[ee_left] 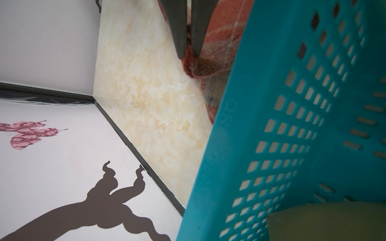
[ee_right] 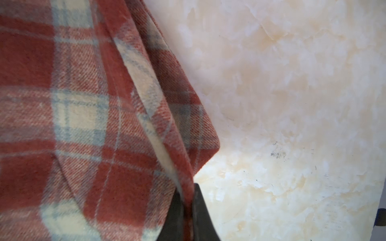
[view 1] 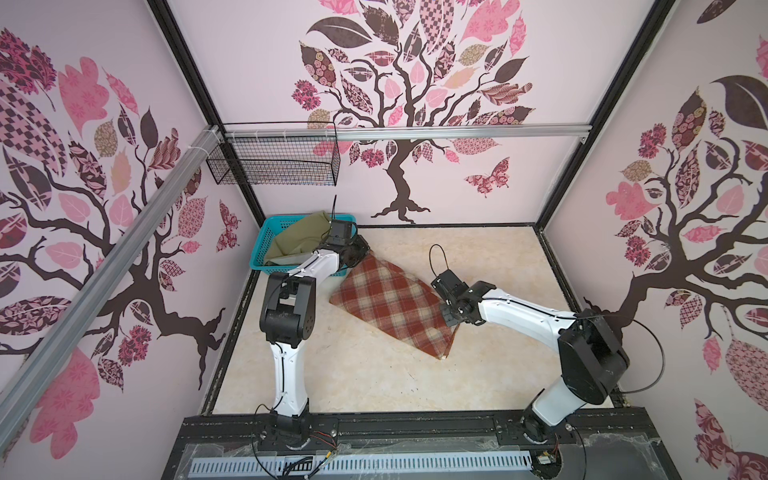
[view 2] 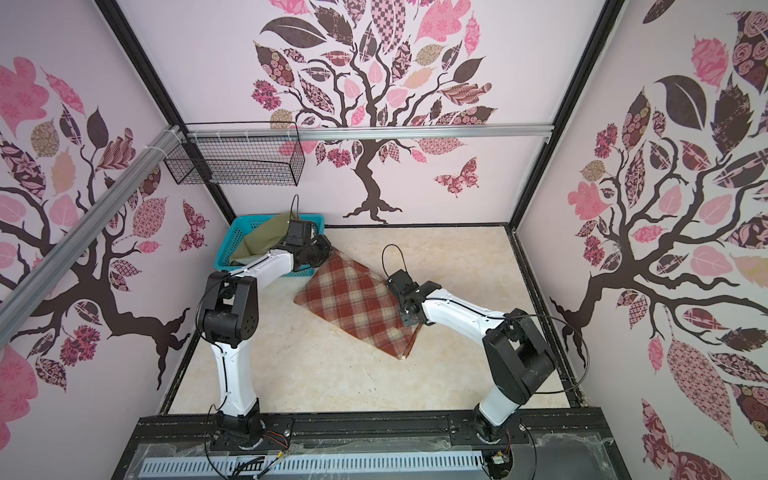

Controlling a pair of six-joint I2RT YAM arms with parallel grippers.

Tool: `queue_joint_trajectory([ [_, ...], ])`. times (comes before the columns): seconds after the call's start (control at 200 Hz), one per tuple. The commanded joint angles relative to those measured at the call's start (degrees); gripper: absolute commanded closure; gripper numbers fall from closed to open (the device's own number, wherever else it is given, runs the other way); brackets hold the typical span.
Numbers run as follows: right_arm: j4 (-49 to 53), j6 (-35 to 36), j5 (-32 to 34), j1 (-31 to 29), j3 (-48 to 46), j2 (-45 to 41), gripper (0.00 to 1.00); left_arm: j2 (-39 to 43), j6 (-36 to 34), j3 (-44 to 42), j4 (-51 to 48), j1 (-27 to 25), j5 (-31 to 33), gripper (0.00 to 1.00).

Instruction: Fold and stack the skirts

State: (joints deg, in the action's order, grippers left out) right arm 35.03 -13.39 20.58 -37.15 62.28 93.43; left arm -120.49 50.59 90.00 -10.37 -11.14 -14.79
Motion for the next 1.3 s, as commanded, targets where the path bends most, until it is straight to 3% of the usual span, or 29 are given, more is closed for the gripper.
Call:
queue_joint_trajectory([
  [0.0,-1.1,0.4,2.1,1.1,1.7,2.1,1.0,-3.1,0.0,1.0,1.9,0.7,0.6,1.0],
  [0.095,-2.2,0.5,2.2,2.1,1.7,2.9,0.99,-3.6,0.2,1.8,2.6,0.7,0.2,1.0],
  [0.13,-2.9,0.6,2.4,2.4,1.7,3.1,0.96,-3.9,0.1,2.3,2.5,0.7,-0.2,0.93],
  [0.215,-5.3,1.3,3.1,3.1,1.4,3.3,0.7,-4.5,0.0,2.6,3.4,0.8,-1.0,0.78],
  [0.28,-7.2,2.0,4.7,3.2,1.0,3.0,0.64,-4.1,0.3,2.1,5.1,0.7,-1.5,0.75],
  [0.365,-8.0,2.1,5.6,3.5,1.3,1.7,0.49,-2.8,0.4,0.9,7.4,0.8,-1.4,0.68],
  [0.5,-8.3,1.8,4.5,3.5,0.6,-2.0,0.48,-0.6,-0.8,0.1,7.8,0.9,-1.7,0.7],
  [0.615,-8.2,2.0,-1.5,3.6,-0.5,-4.2,0.57,1.3,-1.1,-1.4,7.7,0.8,-3.8,0.78],
  [0.79,-9.5,-0.5,-8.9,3.6,-2.9,-4.1,1.0,2.6,-2.5,-4.6,6.5,-0.3,-5.8,0.86],
  [0.985,-14.1,-3.2,-11.8,3.6,-6.9,-2.5,1.0,2.5,-3.2,-7.9,4.6,-1.8,-6.4,0.89],
  [1.29,-16.5,-6.9,-5.3,4.0,-10.2,0.6,1.0,8.2,-6.0,-17.1,-0.7,-3.9,-3.7,0.89],
])
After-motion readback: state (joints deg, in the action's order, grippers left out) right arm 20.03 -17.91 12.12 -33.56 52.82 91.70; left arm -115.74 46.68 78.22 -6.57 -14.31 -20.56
